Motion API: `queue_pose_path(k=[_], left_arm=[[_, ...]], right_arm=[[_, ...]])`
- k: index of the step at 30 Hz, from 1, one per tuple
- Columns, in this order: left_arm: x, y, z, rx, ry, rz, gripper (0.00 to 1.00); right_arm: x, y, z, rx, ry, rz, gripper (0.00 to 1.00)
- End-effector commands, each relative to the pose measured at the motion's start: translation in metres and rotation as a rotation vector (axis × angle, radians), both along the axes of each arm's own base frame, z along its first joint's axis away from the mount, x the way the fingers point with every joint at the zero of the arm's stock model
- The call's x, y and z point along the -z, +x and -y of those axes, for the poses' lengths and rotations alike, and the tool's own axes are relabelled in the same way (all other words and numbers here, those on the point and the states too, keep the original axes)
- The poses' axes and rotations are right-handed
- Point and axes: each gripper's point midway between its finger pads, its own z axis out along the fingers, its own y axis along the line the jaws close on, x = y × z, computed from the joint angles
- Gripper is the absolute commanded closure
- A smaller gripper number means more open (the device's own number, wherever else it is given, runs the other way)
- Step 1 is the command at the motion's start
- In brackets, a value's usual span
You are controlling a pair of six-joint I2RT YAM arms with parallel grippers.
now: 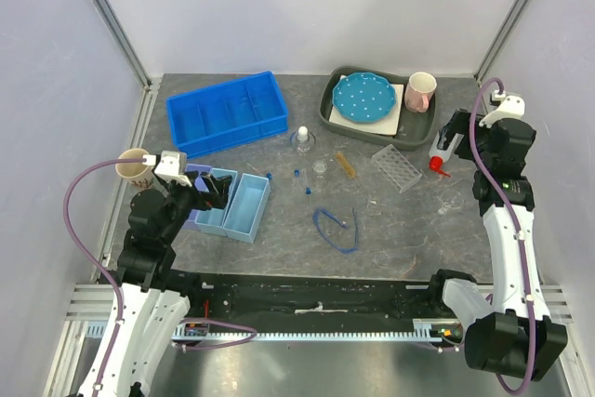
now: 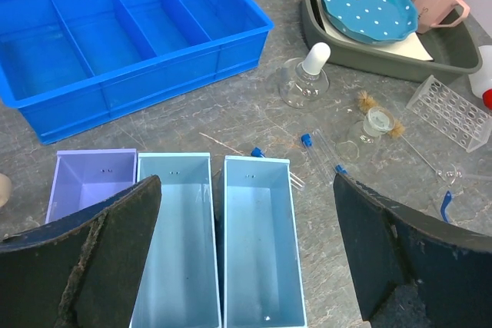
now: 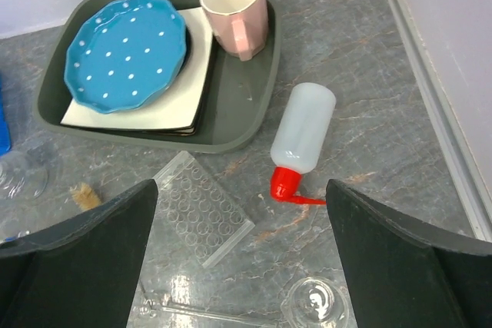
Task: Organize the chemistry lab equipment
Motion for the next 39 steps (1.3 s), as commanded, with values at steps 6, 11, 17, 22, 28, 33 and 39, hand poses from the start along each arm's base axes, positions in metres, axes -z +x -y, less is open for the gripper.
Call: queue_pose_path(k=[6,11,17,22,28,33,39], left_arm=[[-0.003,0.009,0.015,0.074,-0.016,0.01,0.0],[0.004,0.01,0.032,0.137,-0.093,-0.093,0.0],[0.008,0.007,0.064,0.229,-0.307,-0.316,0.0],[0.012,0.013,0.077,0.276,-0.32,-0.43,0.07],[0.027,0.027,0.103,0.204,-0.208,-0.533,0.16],[0.043,0.054,0.12,-0.066,-0.167,-0.62,0.42],[0.074,0.078,0.13,-0.285,-0.07,-0.729,0.62]], right_arm=[[-0.005,-0.022,-0.096,-0.673,-0.077,0.078,0.02],[0.014,-0.043,-0.116,-0.856,-0.155,0.061,0.02],[0.051,-0.027,-0.101,-0.799,-0.182,-0.024,0.02],[0.066,-0.031,-0.104,-0.821,-0.163,-0.023,0.02],[0.071,-0.032,-0.102,-0.808,-0.16,-0.049,0.02],[0.07,-0.032,-0.098,-0.79,-0.179,-0.059,0.02],[0.068,-0.033,-0.096,-0.778,-0.195,-0.059,0.02]])
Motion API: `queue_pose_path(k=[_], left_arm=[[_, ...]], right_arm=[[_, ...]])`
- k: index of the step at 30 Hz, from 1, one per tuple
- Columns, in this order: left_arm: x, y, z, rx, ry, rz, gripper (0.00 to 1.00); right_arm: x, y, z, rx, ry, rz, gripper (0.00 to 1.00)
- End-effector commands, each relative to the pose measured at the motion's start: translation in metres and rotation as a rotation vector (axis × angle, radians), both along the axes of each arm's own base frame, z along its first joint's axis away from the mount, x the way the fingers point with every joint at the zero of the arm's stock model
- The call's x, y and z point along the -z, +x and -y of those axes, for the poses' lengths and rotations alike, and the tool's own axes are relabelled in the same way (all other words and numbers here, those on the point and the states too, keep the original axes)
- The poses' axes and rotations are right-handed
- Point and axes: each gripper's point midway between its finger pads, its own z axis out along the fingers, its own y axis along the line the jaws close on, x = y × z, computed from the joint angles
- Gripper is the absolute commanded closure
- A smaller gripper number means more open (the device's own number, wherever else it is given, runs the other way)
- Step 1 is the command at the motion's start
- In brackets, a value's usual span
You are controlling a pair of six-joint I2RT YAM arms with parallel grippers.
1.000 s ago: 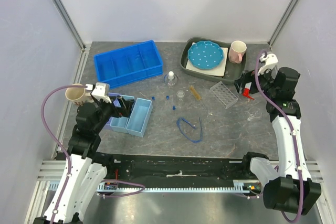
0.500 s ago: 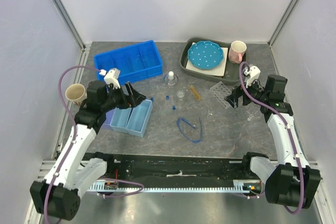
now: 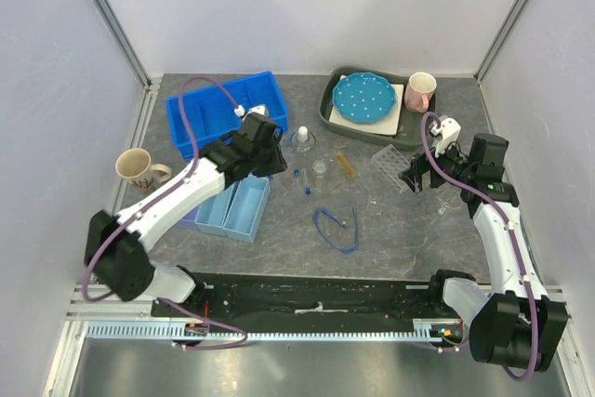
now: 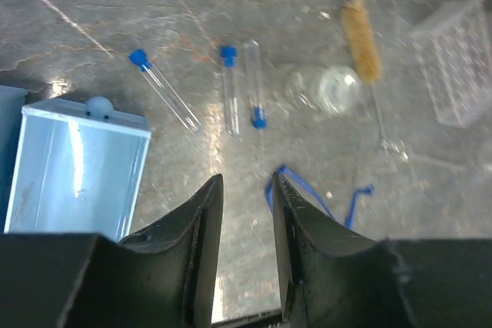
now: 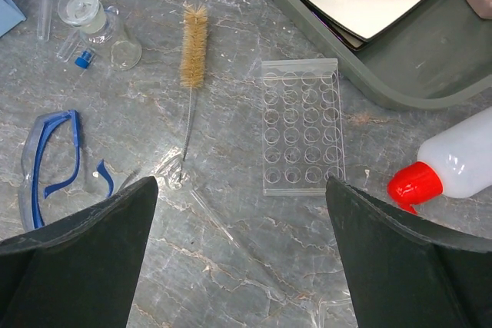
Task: Organize the chemistry lab equipment
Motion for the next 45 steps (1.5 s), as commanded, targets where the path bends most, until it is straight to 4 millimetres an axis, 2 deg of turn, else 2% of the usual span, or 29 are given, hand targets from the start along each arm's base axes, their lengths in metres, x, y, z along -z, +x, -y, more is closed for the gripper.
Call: queue_pose_path(k=[1,3,8,10,11,14,22,31,45], left_arm=[[0.027,0.027,-0.015,-0.248,0.142,-0.06,0.62],[0.029,0.038,-0.012,-0.291,0.14,-0.058,0.62],[0.06,0.059,0.0,-0.337,0.182,-0.106,0.62],[0.064,0.068,0.004,-0.346,0.193,-0.106,0.62],[0.077,0.07,0.004,-0.355,0.218,-0.123,0.62],[0.095,0.076,0.005,-0.371,0.246,-0.147,0.63],[0.12,0.08,0.0,-0.403,0.294,-0.174,0.6],[0.139,0.076,-0.016,-0.455,0.328,-0.231,0.47],[0.163,0.076,-0.028,-0.474,0.355,-0.292,0.48]], right_arm=[[-0.016,0.004,0.003,-0.003,-0.029,0.068,0.02],[-0.018,0.003,0.003,-0.002,-0.034,0.074,0.02],[-0.018,0.002,0.003,0.002,-0.037,0.077,0.02],[-0.019,0.002,0.003,0.002,-0.038,0.079,0.02],[-0.018,0.002,0.003,0.002,-0.037,0.078,0.02],[-0.019,0.002,0.004,0.002,-0.04,0.079,0.02],[-0.017,0.002,0.006,0.008,-0.052,0.074,0.02],[-0.016,0.002,0.005,0.005,-0.052,0.07,0.02],[-0.014,0.003,0.006,0.003,-0.057,0.068,0.02]])
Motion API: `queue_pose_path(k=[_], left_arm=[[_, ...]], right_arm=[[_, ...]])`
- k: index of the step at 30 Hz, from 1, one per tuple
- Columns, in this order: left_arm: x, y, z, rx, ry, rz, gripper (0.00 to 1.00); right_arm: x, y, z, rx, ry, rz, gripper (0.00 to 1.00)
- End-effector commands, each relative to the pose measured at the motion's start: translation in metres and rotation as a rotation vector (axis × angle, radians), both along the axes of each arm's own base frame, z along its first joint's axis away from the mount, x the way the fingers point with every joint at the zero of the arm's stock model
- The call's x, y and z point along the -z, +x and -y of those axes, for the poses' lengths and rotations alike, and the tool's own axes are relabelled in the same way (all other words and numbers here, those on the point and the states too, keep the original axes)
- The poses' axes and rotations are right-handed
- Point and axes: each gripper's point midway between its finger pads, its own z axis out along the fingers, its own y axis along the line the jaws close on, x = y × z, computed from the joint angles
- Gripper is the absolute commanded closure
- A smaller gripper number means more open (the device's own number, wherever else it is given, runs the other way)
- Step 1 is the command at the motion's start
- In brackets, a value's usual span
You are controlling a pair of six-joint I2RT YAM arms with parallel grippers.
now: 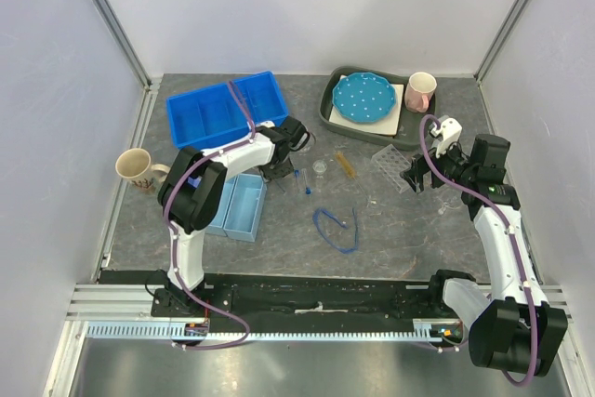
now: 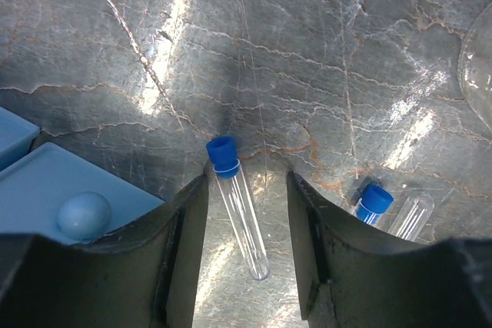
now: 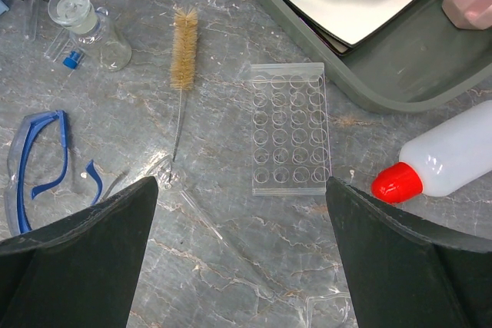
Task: Organize the chemistry lab equipment
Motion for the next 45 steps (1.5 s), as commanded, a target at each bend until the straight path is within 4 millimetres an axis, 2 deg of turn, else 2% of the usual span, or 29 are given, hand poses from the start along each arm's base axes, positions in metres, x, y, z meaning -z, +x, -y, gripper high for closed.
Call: queue_pose_path(k=[1,6,9,12,17,25,26,29,30,32,33,35,38,39,40,41,42,43,44,45], left_arm=[[0.003,0.01,-0.005,-0.061,0.009,0.02,0.49],[0.006,0.009,-0.002,-0.034,0.002,0.011,0.55],[0.005,0.011,-0.001,-0.019,-0.005,0.023,0.66],[0.002,0.012,0.0,-0.002,-0.006,0.033,0.7],[-0.004,0.017,0.001,0.019,-0.009,0.053,0.73],[-0.025,0.018,-0.003,0.064,-0.012,0.127,0.87],[-0.037,0.019,-0.003,0.082,-0.021,0.152,0.88],[-0.049,0.018,-0.002,0.136,-0.037,0.192,0.91],[-0.063,0.02,0.002,0.153,-0.068,0.228,0.93],[-0.07,0.017,0.005,0.214,-0.078,0.241,0.94],[-0.087,0.018,0.014,0.253,-0.135,0.284,0.94],[-0.094,0.01,0.019,0.326,-0.164,0.3,0.95],[-0.122,-0.009,0.046,0.493,-0.34,0.367,0.96],[-0.133,-0.021,0.048,0.543,-0.381,0.4,0.96],[-0.147,-0.022,0.058,0.59,-0.433,0.46,0.96],[-0.157,-0.036,0.07,0.687,-0.505,0.48,0.96],[-0.154,-0.05,0.073,0.743,-0.545,0.484,0.96],[-0.188,-0.053,0.081,0.817,-0.606,0.615,0.96],[-0.198,-0.071,0.09,0.922,-0.673,0.64,0.96],[-0.195,-0.083,0.092,0.967,-0.707,0.656,0.96]], right_arm=[[-0.008,0.003,0.001,-0.008,-0.02,0.031,0.02],[-0.008,0.003,0.001,-0.011,-0.022,0.032,0.02],[-0.009,0.003,0.001,-0.014,-0.022,0.033,0.02],[-0.009,0.002,0.001,-0.015,-0.023,0.032,0.02],[-0.009,0.002,0.001,-0.017,-0.026,0.036,0.02],[-0.008,0.002,0.001,-0.015,-0.029,0.033,0.02],[-0.008,0.002,0.001,-0.016,-0.028,0.032,0.02],[-0.008,0.002,0.001,-0.019,-0.026,0.032,0.02],[-0.008,0.002,0.0,-0.023,-0.025,0.031,0.02],[-0.007,0.001,-0.001,-0.028,-0.021,0.029,0.02],[-0.008,0.001,-0.001,-0.031,-0.022,0.031,0.02],[-0.008,0.001,-0.003,-0.04,-0.018,0.029,0.02],[-0.008,-0.002,-0.006,-0.062,-0.01,0.03,0.02],[-0.009,-0.003,-0.008,-0.072,-0.006,0.033,0.02],[-0.009,-0.005,-0.012,-0.093,0.007,0.03,0.02],[-0.01,-0.007,-0.014,-0.108,0.016,0.031,0.02],[-0.011,-0.009,-0.017,-0.126,0.025,0.031,0.02],[-0.01,-0.011,-0.02,-0.143,0.033,0.027,0.02],[-0.012,-0.015,-0.028,-0.183,0.061,0.028,0.02],[-0.013,-0.018,-0.033,-0.206,0.078,0.027,0.02]])
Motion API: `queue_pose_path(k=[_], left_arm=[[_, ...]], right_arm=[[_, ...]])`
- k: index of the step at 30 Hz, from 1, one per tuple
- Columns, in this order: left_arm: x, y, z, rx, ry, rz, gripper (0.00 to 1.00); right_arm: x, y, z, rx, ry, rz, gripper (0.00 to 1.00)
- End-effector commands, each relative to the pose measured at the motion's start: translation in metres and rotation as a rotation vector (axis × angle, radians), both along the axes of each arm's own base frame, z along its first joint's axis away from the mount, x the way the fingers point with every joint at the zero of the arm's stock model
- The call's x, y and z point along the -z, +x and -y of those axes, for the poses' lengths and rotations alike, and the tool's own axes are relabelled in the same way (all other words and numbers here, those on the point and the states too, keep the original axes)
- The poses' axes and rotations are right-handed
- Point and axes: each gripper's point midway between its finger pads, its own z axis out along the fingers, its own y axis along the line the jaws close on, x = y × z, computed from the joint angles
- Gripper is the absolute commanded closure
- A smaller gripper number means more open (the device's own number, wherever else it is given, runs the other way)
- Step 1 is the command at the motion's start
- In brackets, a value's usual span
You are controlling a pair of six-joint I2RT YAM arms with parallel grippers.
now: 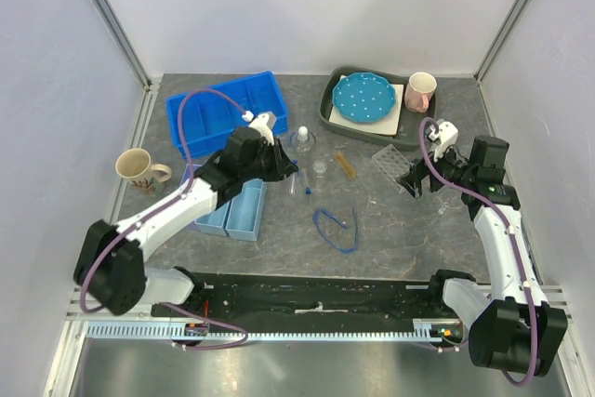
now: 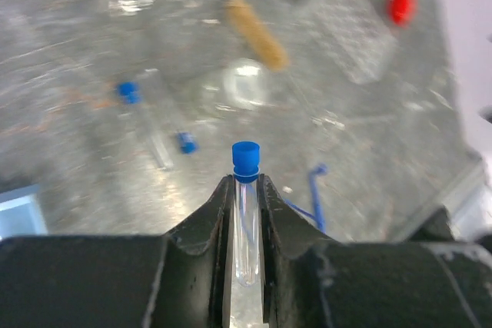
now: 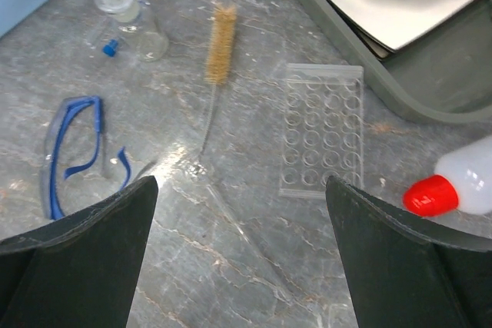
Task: Organize the chemistry lab equipment
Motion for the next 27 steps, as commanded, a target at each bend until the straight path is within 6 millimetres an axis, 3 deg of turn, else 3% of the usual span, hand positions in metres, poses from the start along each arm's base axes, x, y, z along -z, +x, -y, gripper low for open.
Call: queue_pose_path(k=[1,2,3,5,6,11,18,24,27], left_arm=[[-0.075,-0.043,0.042,0.401,-0.27,0.314,0.96],[-0.092,-0.052,0.05,0.466,-0.337,0.381,0.96],[-0.088,-0.061,0.052,0.494,-0.359,0.382,0.96],[-0.105,-0.068,0.059,0.532,-0.433,0.432,0.96],[-0.104,-0.072,0.064,0.542,-0.454,0.425,0.96],[-0.125,-0.067,0.092,0.514,-0.551,0.462,0.97],[-0.142,-0.054,0.149,0.483,-0.593,0.489,0.97],[-0.142,-0.046,0.166,0.42,-0.599,0.5,0.98],[-0.142,-0.04,0.168,0.392,-0.603,0.51,0.97]], right_arm=[[-0.016,-0.01,-0.028,-0.159,0.084,0.039,0.02],[-0.019,-0.018,-0.039,-0.218,0.13,0.033,0.02],[-0.02,-0.023,-0.047,-0.258,0.161,0.024,0.02],[-0.024,-0.035,-0.066,-0.364,0.234,0.002,0.02],[-0.026,-0.04,-0.073,-0.396,0.259,-0.011,0.02],[-0.037,-0.057,-0.113,-0.545,0.414,-0.092,0.02],[-0.049,-0.041,-0.122,-0.45,0.542,-0.146,0.02],[-0.051,-0.038,-0.124,-0.408,0.606,-0.214,0.02],[-0.049,-0.036,-0.125,-0.395,0.623,-0.246,0.08]])
